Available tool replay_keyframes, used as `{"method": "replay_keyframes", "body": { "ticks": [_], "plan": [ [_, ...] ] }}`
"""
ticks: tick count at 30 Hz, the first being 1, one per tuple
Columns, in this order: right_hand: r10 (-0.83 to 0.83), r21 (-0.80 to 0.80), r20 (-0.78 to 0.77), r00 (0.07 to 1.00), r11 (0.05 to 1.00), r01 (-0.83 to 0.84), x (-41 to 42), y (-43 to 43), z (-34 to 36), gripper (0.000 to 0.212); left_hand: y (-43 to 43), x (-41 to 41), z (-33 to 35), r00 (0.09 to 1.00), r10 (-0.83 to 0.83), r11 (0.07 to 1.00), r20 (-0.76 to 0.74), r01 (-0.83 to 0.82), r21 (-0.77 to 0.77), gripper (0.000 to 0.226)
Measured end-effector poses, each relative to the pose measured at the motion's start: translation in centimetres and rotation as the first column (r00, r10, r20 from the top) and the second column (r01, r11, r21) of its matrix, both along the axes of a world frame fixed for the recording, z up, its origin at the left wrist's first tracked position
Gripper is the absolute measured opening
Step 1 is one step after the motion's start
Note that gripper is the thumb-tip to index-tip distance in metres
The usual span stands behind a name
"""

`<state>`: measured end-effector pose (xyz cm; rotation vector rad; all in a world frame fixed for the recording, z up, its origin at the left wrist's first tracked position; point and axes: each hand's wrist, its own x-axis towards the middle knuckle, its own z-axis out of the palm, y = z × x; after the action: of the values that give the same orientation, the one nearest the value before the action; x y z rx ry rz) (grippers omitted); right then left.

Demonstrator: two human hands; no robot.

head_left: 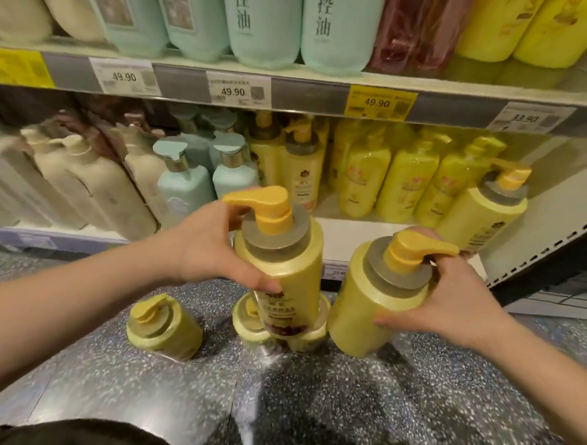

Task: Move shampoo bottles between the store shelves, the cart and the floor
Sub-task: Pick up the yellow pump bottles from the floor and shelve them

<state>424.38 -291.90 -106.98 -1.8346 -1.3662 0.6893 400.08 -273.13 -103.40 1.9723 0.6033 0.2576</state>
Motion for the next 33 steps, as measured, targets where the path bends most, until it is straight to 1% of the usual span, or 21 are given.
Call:
{"method": "replay_keyframes", "body": {
  "ticks": [3, 6, 8, 11, 13, 15, 17, 18, 20, 21, 22, 23, 24, 26, 30, 33],
  "plan": [
    [0.071, -0.068, -0.048, 0.996, 0.995, -0.074, -1.5, -0.4, -0.9, 0.088, -0.6, -2.4, -1.4, 0.997, -0.071, 0.997, -0.034, 0.071, 0.004, 0.082],
    [0.139, -0.116, -0.047, 0.989, 0.983, -0.144, -2.8, -0.8, -2.7, 0.09, -1.0, -4.2, -3.4, 0.991, -0.118, 0.993, -0.068, 0.117, -0.019, 0.077],
    [0.148, -0.149, -0.102, 0.984, 0.975, -0.162, -3.6, -0.9, -4.2, 0.096, -1.4, -5.4, -5.1, 0.989, -0.12, 0.992, -0.082, 0.117, -0.043, 0.077],
    [0.192, -0.18, -0.135, 0.972, 0.96, -0.215, -5.3, -1.5, -7.3, 0.094, -2.4, -7.0, -8.5, 0.989, -0.106, 0.992, -0.103, 0.099, -0.073, 0.078],
    [0.212, -0.161, -0.184, 0.96, 0.957, -0.242, -6.5, -2.1, -9.8, 0.093, -3.4, -7.8, -10.8, 0.989, -0.091, 0.995, -0.12, 0.085, -0.055, 0.08],
    [0.209, -0.181, -0.154, 0.966, 0.955, -0.236, -7.8, -2.6, -12.1, 0.094, -4.3, -8.3, -13.3, 0.989, -0.078, 0.997, -0.122, 0.074, -0.031, 0.081],
    [0.176, -0.221, -0.113, 0.978, 0.955, -0.197, -8.8, -2.9, -14.4, 0.09, -5.1, -8.6, -15.9, 0.99, -0.076, 0.997, -0.12, 0.077, 0.003, 0.081],
    [0.163, -0.243, -0.088, 0.983, 0.953, -0.18, -9.1, -3.0, -15.6, 0.088, -5.4, -8.7, -17.3, 0.987, -0.08, 0.994, -0.136, 0.089, 0.058, 0.084],
    [0.159, -0.262, -0.001, 0.987, 0.953, -0.154, -9.7, -3.1, -17.7, 0.095, -6.1, -8.7, -20.4, 0.981, -0.069, 0.98, -0.181, 0.101, 0.174, 0.091],
    [0.146, -0.27, 0.033, 0.989, 0.954, -0.132, -9.9, -2.9, -18.4, 0.098, -6.3, -8.6, -21.8, 0.982, -0.044, 0.982, -0.185, 0.077, 0.174, 0.094],
    [0.129, -0.266, 0.049, 0.99, 0.957, -0.112, -10.1, -2.7, -19.0, 0.099, -6.6, -8.6, -22.8, 0.985, -0.019, 0.989, -0.169, 0.043, 0.139, 0.095],
    [0.114, -0.253, 0.055, 0.992, 0.963, -0.097, -10.3, -2.5, -19.5, 0.097, -6.7, -8.5, -23.7, 0.988, 0.007, 0.994, -0.153, 0.01, 0.11, 0.096],
    [0.099, -0.239, 0.058, 0.993, 0.967, -0.083, -10.3, -2.3, -19.7, 0.095, -6.7, -8.4, -24.2, 0.991, 0.021, 0.994, -0.131, -0.006, 0.113, 0.097],
    [0.071, -0.228, 0.066, 0.995, 0.972, -0.054, -10.3, -2.0, -20.4, 0.095, -6.5, -8.2, -24.8, 0.994, 0.027, 0.985, -0.106, -0.008, 0.171, 0.096],
    [0.038, -0.217, 0.077, 0.996, 0.976, -0.021, -10.0, -1.9, -21.5, 0.101, -5.9, -7.8, -24.5, 0.998, 0.017, 0.991, -0.065, -0.009, 0.131, 0.094],
    [0.062, -0.24, 0.101, 0.993, 0.97, -0.036, -9.8, -1.7, -21.8, 0.107, -5.5, -8.0, -25.1, 0.994, -0.005, 0.988, -0.113, 0.022, 0.15, 0.101]
  ]
}}
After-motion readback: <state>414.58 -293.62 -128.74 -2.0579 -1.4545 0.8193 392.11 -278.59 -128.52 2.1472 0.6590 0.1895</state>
